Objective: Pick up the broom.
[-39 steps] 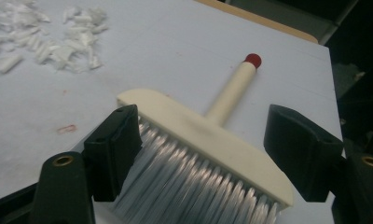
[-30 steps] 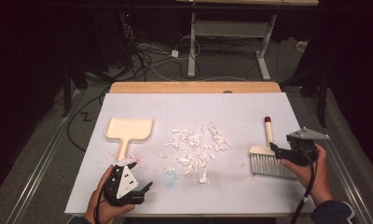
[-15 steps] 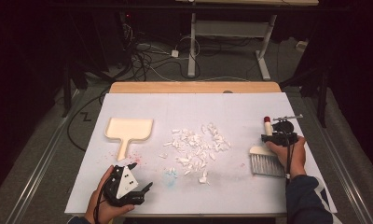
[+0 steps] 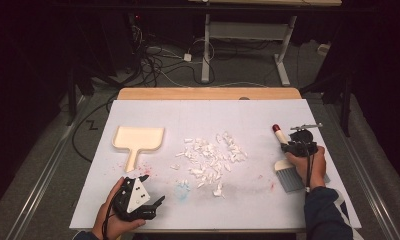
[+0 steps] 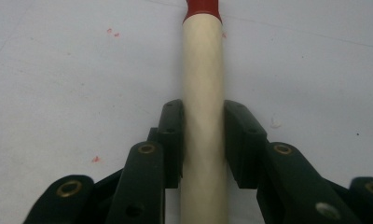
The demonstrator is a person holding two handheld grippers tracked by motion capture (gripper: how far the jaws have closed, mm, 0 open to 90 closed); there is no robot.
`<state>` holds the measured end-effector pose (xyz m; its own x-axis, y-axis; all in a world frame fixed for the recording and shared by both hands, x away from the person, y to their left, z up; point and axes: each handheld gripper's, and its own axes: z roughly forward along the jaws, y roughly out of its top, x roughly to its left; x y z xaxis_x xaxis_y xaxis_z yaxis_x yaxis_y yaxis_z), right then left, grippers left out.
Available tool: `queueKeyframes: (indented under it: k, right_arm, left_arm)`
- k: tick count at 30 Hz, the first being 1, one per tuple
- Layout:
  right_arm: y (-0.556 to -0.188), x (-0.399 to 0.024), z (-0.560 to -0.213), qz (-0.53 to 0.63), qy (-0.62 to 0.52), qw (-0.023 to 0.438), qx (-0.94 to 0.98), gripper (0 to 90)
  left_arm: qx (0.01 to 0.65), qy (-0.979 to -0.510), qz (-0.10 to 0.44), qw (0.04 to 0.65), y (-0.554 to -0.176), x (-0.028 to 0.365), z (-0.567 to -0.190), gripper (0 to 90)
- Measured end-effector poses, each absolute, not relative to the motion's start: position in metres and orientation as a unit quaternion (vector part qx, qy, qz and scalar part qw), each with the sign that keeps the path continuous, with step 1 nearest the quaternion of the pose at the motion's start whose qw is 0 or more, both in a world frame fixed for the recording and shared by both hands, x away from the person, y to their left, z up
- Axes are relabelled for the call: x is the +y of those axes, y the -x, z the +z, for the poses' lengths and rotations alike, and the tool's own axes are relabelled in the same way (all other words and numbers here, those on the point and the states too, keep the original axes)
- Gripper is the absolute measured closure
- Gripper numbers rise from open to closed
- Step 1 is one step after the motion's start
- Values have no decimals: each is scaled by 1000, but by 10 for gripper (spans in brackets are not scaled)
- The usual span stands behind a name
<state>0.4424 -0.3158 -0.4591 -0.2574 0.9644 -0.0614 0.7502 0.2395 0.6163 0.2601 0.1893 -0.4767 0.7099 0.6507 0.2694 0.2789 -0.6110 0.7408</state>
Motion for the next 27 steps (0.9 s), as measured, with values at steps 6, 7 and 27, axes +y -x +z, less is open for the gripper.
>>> queueKeyframes:
  k: [6, 7, 27]
  right_arm:
    - [-439, -320, -456, 258, -559, 216, 758, 715]
    - [-437, -322, -455, 264, -558, 218, 756, 715]
    - [-361, -335, -397, 408, -456, 296, 733, 716]
  left_arm:
    - [273, -856, 267, 348, -259, 190, -477, 182]
    - [274, -856, 266, 348, -259, 191, -477, 182]
    - [280, -852, 266, 353, -258, 190, -474, 190]
